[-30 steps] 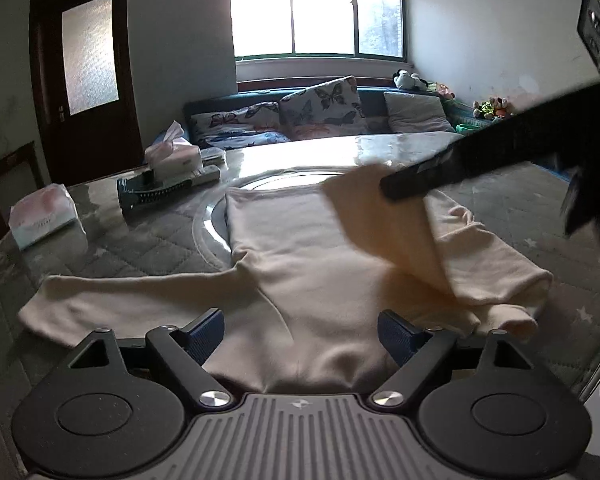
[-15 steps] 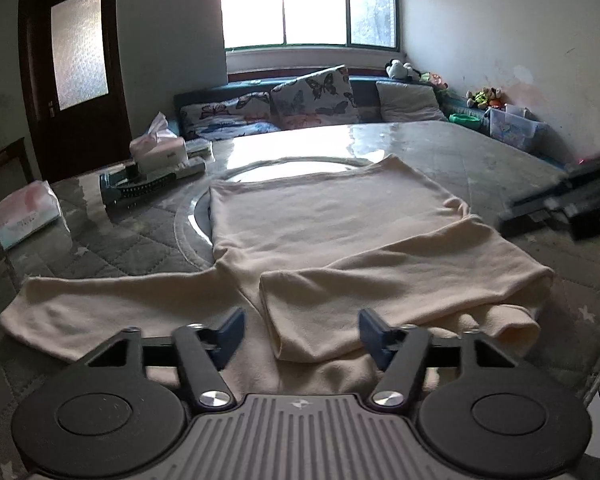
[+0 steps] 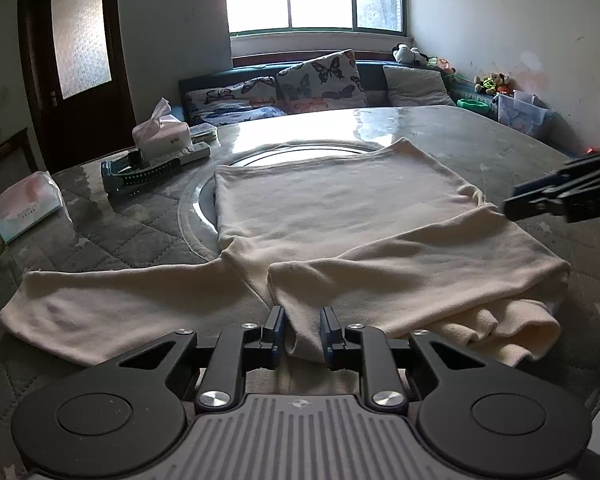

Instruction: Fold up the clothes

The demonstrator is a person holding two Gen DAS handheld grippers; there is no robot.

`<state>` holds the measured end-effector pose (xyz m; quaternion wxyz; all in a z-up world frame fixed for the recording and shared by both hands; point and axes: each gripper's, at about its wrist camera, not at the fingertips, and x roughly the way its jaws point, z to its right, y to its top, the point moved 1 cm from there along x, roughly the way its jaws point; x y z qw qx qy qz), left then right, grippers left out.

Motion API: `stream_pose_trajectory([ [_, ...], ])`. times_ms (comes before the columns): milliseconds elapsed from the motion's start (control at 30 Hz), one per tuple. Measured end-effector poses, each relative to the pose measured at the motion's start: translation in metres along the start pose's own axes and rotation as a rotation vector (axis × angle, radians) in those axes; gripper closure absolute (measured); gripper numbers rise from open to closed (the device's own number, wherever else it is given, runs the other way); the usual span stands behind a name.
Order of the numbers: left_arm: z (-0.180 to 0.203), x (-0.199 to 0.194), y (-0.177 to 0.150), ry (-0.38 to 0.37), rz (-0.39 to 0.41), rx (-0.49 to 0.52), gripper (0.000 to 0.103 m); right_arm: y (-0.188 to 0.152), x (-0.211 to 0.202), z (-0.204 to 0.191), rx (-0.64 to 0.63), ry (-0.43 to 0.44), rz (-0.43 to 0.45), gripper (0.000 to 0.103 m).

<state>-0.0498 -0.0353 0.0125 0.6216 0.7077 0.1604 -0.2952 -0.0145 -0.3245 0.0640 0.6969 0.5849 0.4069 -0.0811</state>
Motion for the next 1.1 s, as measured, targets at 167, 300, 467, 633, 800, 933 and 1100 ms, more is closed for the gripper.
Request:
stream_pose_trajectory([
  [167,-0.001,0.002,0.004,-0.008,-0.009,0.001,0.080,0.006,0.019,0.001,-0.101,0.039,-0.013,0.070],
  [300,-0.001,0.004,0.006,-0.010,-0.010,0.016,0.081,0.011,0.034,0.001,-0.183,0.071,-0.025,0.070],
  [467,-0.002,0.007,0.007,-0.012,-0.018,0.016,0.082,0.012,0.042,0.001,-0.231,0.119,-0.055,0.080],
  [633,-0.001,0.004,0.009,-0.010,0.009,0.027,0.096,0.012,0.037,0.003,-0.240,0.126,-0.064,0.098],
  [800,-0.001,0.007,0.012,0.001,0.022,0.041,0.099,0.010,0.026,0.012,-0.198,0.090,-0.046,0.098],
  [933,-0.007,0.014,0.011,0.037,-0.010,0.027,0.099,0.006,0.031,0.014,-0.187,0.075,-0.042,0.094],
  [1100,-0.010,0.004,0.021,0.038,0.023,0.008,0.095,0.007,0.020,0.010,-0.180,0.054,-0.001,0.091],
])
